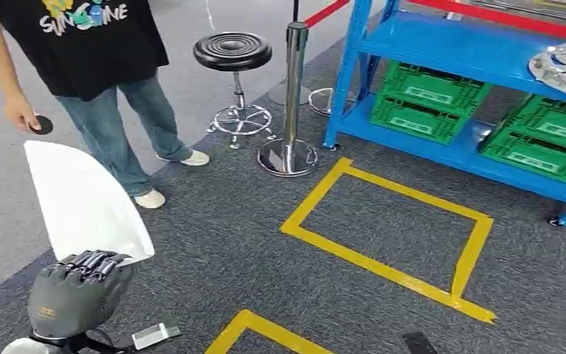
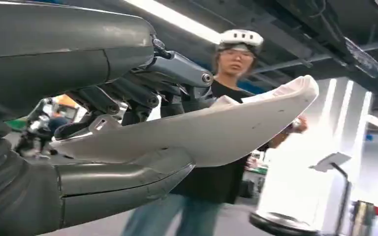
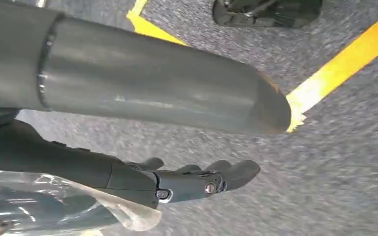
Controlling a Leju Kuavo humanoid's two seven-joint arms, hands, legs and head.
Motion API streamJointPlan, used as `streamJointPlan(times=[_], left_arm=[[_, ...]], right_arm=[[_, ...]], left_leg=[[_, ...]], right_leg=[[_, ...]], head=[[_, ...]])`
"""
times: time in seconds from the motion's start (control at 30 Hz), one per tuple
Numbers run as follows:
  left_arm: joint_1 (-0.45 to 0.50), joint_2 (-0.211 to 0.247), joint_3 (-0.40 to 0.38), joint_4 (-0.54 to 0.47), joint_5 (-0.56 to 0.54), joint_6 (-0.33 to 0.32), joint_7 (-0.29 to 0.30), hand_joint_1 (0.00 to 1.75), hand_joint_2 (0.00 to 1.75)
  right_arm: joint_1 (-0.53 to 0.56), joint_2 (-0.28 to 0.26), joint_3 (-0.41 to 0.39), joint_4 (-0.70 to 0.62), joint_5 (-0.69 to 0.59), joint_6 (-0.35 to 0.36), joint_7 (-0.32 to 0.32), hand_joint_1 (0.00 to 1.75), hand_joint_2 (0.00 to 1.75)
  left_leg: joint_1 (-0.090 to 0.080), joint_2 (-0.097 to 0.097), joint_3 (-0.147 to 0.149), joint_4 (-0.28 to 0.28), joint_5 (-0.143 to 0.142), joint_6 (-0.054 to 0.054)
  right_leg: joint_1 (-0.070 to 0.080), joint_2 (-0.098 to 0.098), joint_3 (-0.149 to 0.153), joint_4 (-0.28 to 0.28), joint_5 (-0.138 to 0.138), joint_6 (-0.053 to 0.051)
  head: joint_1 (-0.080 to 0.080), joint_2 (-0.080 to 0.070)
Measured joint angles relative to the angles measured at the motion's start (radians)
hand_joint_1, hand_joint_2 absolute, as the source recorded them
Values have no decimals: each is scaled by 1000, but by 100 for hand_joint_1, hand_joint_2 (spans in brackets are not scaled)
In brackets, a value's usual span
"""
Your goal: Take the parts from the cabinet and place them on the table.
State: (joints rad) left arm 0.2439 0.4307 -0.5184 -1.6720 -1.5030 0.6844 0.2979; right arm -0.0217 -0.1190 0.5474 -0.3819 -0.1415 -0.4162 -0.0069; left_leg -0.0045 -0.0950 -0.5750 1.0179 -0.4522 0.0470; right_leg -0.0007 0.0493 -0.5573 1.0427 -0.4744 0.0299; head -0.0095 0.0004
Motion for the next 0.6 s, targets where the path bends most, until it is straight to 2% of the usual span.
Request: streamJointPlan(times=[0.03,0.07,0.13,0.17,0.2,0.23,0.27,0.33,0.37,0.4,0.43,0.47,0.5,0.53,0.57,0.6], left_arm=[[-1,0,0,0,-2,0,0,175,175],[-6,0,0,0,-3,0,0,175,175],[-2,0,0,-1,-3,0,-2,175,175],[0,1,-1,-2,-3,0,-2,175,175],[2,2,0,-3,-3,0,-2,175,175],[-3,3,0,-3,-3,0,-2,175,175],[-9,2,0,-3,-4,0,-3,175,175],[-8,2,-1,-3,-4,0,-3,175,175],[-7,2,0,-3,-4,0,-3,175,175],[-6,2,0,-3,-4,0,-3,175,175],[-6,2,0,-3,-5,0,-3,175,175],[-6,2,0,-3,-5,0,-3,175,175],[-6,2,0,-3,-5,0,-4,175,175],[-8,1,0,-3,-5,0,-5,175,175],[-5,1,1,-7,-5,0,-5,175,175],[-4,0,1,-8,-5,0,-5,175,175]], right_arm=[[-1,-5,0,0,5,0,4,0,0],[2,-5,-1,-1,11,0,7,0,0],[-1,-5,-5,-3,16,0,11,0,0],[-1,-6,-7,-5,17,0,12,0,0],[-1,-6,-8,-8,18,0,11,0,0],[-1,-6,-8,-10,19,0,10,0,0],[0,-6,-8,-10,19,0,10,0,0],[5,-6,-9,-10,19,1,10,0,0],[6,-6,-9,-10,19,1,11,0,0],[7,-6,-10,-10,22,2,12,0,0],[6,-6,-10,-10,26,2,12,0,0],[5,-6,-11,-10,31,2,13,0,0],[5,-6,-14,-10,34,2,14,0,0],[5,-8,-18,-10,38,3,15,0,0],[4,-10,-22,-10,43,3,15,0,0],[4,-10,-24,-10,48,2,15,0,0]], left_leg=[[0,-8,-4,0,3,-4],[4,-24,-12,4,5,-10],[13,-49,-22,-2,15,-26],[10,-63,-23,-6,19,-33],[8,-22,-25,8,10,-30],[3,36,-40,39,-15,-35],[5,64,-72,105,-54,-41],[13,80,-144,255,-119,-52],[17,82,-165,296,-125,-57],[22,83,-159,286,-105,-62],[26,87,-131,231,-67,-66],[29,100,-88,150,-25,-70],[31,130,-37,57,13,-74],[18,168,-27,36,-17,-68],[21,152,-28,27,-9,-50],[20,141,-29,31,-11,-41]], right_leg=[[-4,49,17,-28,-16,-10],[-3,45,24,-49,-15,-13],[2,22,32,-52,-19,-16],[1,9,38,-64,-13,-19],[-8,-11,48,-83,-3,-18],[-7,-21,54,-89,-3,-23],[-7,-38,55,-89,-4,-26],[-6,-72,57,-88,-9,-28],[-6,-88,57,-86,-11,-26],[-8,-104,57,-83,-14,-23],[-9,-117,58,-80,-18,-18],[-12,-130,60,-74,-24,-12],[-14,-143,62,-65,-33,-4],[-11,-151,60,-60,-40,4],[-4,-162,51,-48,-52,12],[-4,-169,52,-51,-53,15]], head=[[-4,0],[-4,0],[-3,0],[-2,0],[-4,0],[-6,0],[-7,0],[-6,0],[-7,0],[-7,0],[-7,0],[-6,0],[-7,0],[-8,0],[-6,0],[-6,0]])
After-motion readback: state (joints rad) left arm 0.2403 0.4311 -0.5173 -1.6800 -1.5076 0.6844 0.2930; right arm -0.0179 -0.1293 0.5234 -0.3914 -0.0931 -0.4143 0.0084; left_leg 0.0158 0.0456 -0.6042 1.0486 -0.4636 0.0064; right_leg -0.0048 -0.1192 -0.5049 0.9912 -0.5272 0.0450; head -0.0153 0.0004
